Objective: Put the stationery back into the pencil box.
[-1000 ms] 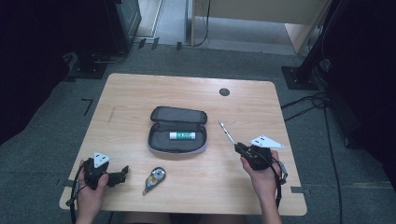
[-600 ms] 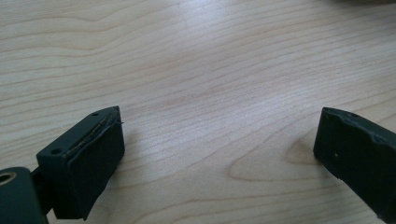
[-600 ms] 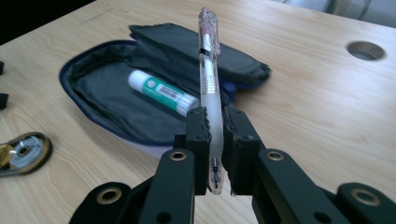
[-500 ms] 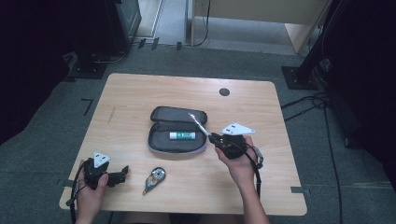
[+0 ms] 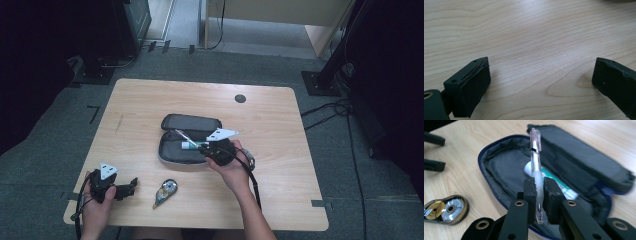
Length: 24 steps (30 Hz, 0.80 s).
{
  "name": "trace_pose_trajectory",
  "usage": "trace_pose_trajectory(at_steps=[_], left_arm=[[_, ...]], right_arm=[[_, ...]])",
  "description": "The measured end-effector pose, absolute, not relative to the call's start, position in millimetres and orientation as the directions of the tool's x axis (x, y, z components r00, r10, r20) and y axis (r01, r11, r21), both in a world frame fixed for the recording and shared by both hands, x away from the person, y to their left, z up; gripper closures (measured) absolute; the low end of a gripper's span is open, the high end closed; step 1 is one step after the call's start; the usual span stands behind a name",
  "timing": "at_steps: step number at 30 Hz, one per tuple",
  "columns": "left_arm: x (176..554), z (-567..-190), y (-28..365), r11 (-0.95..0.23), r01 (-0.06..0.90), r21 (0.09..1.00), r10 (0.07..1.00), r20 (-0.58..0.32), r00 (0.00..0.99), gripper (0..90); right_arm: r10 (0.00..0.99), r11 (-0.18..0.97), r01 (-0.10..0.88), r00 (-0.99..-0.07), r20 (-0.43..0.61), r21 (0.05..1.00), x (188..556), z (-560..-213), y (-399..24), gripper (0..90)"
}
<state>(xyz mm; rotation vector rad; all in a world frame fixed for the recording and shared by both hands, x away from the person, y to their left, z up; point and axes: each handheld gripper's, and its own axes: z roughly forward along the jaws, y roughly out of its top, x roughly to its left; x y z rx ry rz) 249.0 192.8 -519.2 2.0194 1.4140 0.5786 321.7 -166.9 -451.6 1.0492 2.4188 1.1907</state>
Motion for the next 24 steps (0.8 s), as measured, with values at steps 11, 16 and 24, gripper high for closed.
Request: trace_pose_trajectory(at_steps=[11, 16, 24], left_arm=[[249, -519, 193, -0.253, 0.679, 0.689, 0.941, 0.012, 0.338, 2.1], [249, -519, 193, -0.253, 0.679, 0.689, 0.941, 0.012, 0.338, 2.1], [249, -519, 193, -0.253, 0.679, 0.689, 0.941, 0.012, 0.338, 2.1]], right_arm=[[0.645, 0.477, 0.497, -0.759, 0.096, 0.725, 332, -465, -146, 81.2], [0.648, 0.487, 0.508, -0.756, 0.096, 0.71, 335, -469, -143, 80.8], [0.707, 0.505, 0.506, -0.707, 0.001, 0.699, 338, -472, -144, 74.7]])
